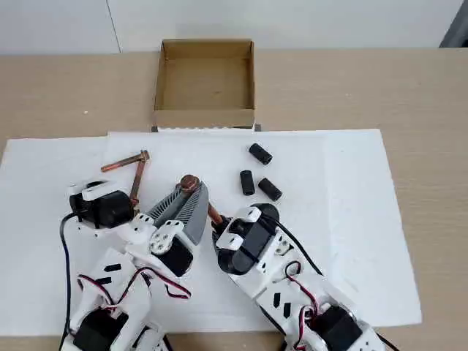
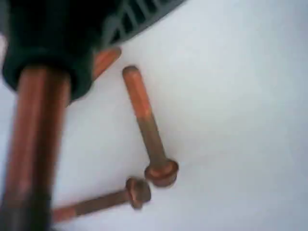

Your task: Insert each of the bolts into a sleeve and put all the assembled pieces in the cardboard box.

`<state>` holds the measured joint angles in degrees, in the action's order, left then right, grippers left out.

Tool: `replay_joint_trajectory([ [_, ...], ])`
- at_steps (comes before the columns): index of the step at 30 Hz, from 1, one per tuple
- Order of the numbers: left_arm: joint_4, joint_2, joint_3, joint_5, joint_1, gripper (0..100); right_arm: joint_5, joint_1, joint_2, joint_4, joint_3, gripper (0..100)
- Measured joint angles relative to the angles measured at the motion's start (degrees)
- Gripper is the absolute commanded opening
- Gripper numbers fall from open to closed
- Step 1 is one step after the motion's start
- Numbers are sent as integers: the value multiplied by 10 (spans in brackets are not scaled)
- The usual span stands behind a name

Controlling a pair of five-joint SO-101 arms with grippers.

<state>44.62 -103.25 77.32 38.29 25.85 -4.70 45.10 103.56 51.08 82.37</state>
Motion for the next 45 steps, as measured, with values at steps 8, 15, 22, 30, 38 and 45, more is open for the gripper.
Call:
replay_joint_trajectory([
  [8,32,-2,3,0,18,5,-27,0,-1,-4,1,2],
  [15,101,-3,4,-45,79,5,-31,0,-1,-4,0,2],
  [22,142,-3,1,-84,107,5,-31,4,0,-4,4,2],
  [30,151,-3,1,-101,107,164,-32,0,-1,-4,4,2],
  [38,159,-4,2,-108,91,173,-32,0,-1,-4,5,2],
  [45,160,-2,3,-136,55,175,-33,1,-1,-5,4,2],
])
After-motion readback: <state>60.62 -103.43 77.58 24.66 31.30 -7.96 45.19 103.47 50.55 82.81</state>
